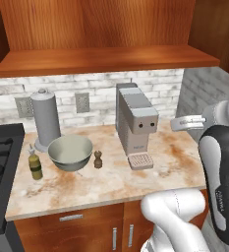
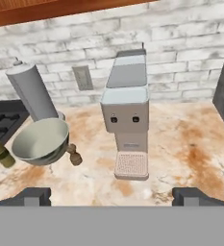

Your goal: Retrieve the bottle and the shaker from the cabinet and place them next to the mixing bowl on the counter. Then add garlic from the fridge to the mixing bowl.

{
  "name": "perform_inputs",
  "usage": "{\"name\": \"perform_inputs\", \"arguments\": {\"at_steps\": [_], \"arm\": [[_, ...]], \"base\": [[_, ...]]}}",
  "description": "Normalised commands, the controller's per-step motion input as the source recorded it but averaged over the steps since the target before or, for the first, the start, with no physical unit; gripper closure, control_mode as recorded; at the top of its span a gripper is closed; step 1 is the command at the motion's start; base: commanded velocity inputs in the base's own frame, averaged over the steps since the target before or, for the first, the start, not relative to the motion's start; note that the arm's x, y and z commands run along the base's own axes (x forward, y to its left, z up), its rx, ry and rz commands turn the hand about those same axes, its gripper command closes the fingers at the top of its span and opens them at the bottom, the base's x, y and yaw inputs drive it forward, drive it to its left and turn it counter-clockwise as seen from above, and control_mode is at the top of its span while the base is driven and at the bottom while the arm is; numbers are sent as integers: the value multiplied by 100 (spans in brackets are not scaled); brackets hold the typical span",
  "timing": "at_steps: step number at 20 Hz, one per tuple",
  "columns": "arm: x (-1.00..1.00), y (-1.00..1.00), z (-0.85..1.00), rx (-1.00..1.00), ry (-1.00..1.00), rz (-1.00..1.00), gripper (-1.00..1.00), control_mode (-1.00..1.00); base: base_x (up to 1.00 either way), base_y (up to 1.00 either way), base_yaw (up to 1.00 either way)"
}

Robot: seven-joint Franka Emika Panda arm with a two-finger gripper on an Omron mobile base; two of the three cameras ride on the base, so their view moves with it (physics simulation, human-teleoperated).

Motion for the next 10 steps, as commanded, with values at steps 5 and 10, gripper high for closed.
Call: {"name": "perform_inputs", "arguments": {"at_steps": [5,10], "arm": [[0,0,0,0,0,0,-100,-100],[-4,0,0,0,0,0,-100,100]], "base": [[0,0,0],[-7,0,0]]}}
